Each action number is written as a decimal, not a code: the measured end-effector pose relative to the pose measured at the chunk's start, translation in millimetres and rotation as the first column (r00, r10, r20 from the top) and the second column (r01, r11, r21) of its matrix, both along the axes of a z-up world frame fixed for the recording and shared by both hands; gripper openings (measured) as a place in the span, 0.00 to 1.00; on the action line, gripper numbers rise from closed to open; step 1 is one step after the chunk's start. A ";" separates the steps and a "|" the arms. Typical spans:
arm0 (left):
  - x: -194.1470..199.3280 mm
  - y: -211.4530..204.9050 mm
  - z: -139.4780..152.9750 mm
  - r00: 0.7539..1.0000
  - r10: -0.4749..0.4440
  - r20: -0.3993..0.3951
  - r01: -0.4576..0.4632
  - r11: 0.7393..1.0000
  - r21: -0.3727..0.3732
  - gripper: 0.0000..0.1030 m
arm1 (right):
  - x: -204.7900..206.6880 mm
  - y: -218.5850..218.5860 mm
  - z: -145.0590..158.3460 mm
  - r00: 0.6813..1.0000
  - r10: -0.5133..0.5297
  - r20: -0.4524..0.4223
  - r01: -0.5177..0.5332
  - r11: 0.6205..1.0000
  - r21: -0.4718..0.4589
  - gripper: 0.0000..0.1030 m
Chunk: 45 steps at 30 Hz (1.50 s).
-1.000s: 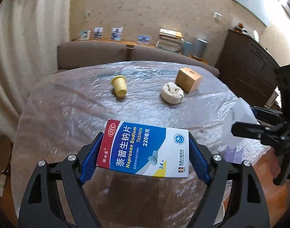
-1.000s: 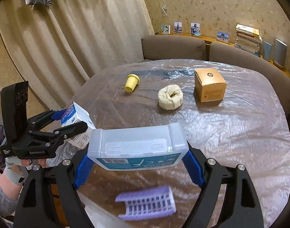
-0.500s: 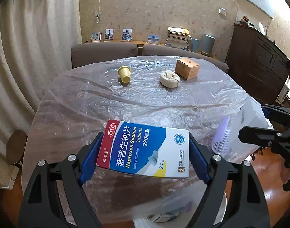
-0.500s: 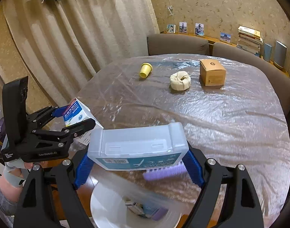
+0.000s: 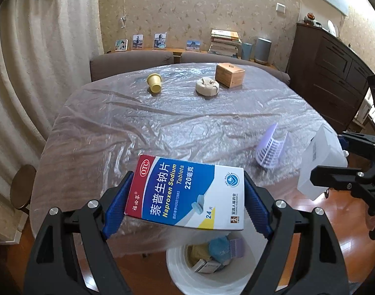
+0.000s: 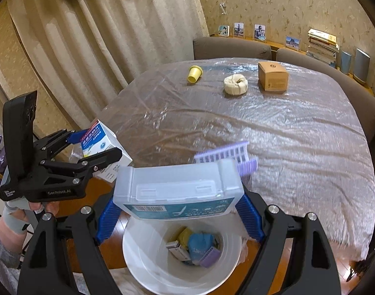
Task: Collect trash
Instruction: 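Lift both boxes and carry them over the white bucket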
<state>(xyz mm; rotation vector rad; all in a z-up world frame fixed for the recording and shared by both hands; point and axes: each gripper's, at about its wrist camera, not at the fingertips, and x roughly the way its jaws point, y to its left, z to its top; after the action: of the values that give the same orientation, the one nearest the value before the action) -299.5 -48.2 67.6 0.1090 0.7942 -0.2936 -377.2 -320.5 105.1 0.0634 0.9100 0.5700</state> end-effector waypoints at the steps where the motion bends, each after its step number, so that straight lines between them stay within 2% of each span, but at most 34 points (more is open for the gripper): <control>1: -2.8 -0.7 -0.6 1.000 0.001 -0.001 -0.001 1.000 0.010 0.81 | -3.5 0.3 -1.6 1.000 0.004 -0.004 -0.004 1.000 -0.006 0.79; 5: -14.2 -6.7 -5.0 1.000 -0.007 -0.005 0.008 0.998 0.055 0.81 | -13.3 0.2 -8.0 1.000 0.014 -0.023 -0.015 1.000 -0.018 0.79; 20: -41.6 -24.9 -27.9 0.998 -0.046 -0.051 0.051 0.993 0.109 0.81 | -39.8 5.3 -34.5 0.996 0.034 -0.088 -0.040 0.997 -0.065 0.79; 45: -43.1 -27.1 -72.2 0.986 -0.071 -0.154 0.095 0.983 0.158 0.81 | -41.7 17.8 -74.4 0.992 0.027 -0.126 -0.052 0.979 -0.195 0.79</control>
<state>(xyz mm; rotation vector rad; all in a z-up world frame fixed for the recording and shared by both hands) -342.6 -75.2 -4.5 0.2788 0.9628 -0.3174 -419.0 -302.6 30.6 -0.1007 1.0865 0.5137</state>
